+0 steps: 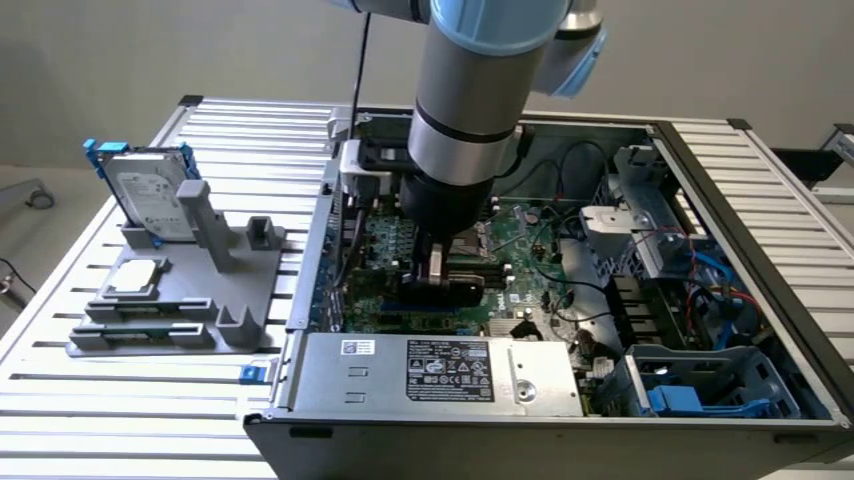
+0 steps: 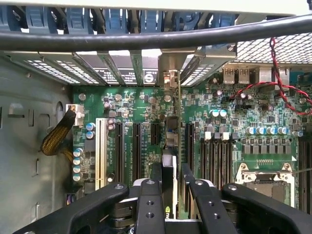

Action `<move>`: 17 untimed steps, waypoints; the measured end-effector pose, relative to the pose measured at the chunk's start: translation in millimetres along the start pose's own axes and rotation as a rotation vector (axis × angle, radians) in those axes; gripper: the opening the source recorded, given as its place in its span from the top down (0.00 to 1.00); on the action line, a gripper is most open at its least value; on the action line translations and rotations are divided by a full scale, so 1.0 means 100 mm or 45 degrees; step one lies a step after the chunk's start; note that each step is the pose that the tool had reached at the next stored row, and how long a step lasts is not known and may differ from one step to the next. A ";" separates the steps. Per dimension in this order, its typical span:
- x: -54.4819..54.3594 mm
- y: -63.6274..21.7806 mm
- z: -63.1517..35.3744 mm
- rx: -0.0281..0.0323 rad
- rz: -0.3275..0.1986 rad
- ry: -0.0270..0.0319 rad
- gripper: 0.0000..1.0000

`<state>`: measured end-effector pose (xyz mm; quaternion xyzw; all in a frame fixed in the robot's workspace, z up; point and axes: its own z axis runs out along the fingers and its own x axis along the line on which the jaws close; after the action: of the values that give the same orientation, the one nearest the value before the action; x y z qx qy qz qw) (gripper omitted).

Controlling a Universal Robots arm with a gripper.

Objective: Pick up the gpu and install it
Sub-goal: 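Insert the gpu into the slot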

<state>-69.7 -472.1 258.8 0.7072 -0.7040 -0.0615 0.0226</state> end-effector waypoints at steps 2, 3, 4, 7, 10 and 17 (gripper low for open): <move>0.00 -0.001 0.006 -0.0010 0.000 0.0003 0.74; 0.00 -0.001 0.009 -0.0014 0.000 0.0005 0.74; 0.00 -0.002 0.013 -0.0017 0.000 0.0006 0.74; 0.01 -0.004 0.023 -0.0031 0.000 0.0007 0.74; 0.01 -0.008 0.030 -0.0051 0.000 0.0001 0.74; 0.01 -0.025 0.036 -0.0108 0.001 0.0000 0.74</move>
<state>-67.6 -472.8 254.9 0.7069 -0.7039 -0.0645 0.0256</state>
